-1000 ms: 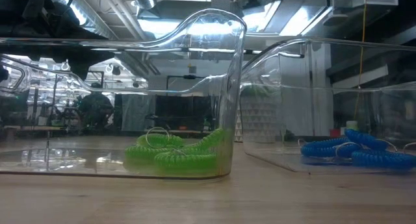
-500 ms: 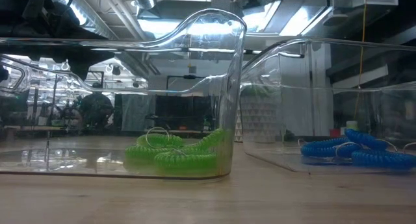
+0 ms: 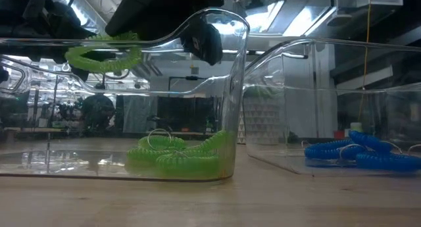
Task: Sort spring keychains
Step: Put the green spring keychain into the left transparent bin, then return to Home Position
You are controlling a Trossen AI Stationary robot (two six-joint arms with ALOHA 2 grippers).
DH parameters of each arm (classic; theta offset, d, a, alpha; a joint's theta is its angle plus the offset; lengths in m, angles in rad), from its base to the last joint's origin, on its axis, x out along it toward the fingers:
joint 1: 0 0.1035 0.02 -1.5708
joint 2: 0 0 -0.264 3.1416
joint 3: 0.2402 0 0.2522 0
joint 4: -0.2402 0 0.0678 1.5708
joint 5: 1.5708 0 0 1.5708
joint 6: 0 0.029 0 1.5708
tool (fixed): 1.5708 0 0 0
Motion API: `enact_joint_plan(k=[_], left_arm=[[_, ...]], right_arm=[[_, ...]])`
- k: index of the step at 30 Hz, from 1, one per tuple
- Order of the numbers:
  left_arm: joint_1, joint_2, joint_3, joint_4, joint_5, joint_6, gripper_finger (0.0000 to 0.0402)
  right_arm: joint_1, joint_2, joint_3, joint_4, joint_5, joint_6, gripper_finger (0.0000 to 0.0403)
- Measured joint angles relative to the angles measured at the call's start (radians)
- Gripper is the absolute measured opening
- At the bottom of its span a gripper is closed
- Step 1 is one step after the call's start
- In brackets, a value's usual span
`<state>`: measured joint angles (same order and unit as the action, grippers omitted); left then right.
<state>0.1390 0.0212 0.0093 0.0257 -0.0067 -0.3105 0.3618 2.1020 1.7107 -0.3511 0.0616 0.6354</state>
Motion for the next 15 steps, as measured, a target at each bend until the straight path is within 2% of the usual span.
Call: enact_joint_plan(k=[5,11,15], left_arm=[[0.0,0.0,0.0,0.0,0.0,0.0,0.0178],[0.0,0.0,0.0,0.0,0.0,0.001,0.0178],[0.0,0.0,0.0,0.0,0.0,0.0,0.0178]], right_arm=[[-0.009,0.0,0.0,-0.003,-0.009,-0.007,0.0069],[-0.033,0.0,0.0,-0.005,-0.093,0.063,0.0134],[-0.048,-0.009,0.0,-0.006,-0.235,0.05,0.017]])
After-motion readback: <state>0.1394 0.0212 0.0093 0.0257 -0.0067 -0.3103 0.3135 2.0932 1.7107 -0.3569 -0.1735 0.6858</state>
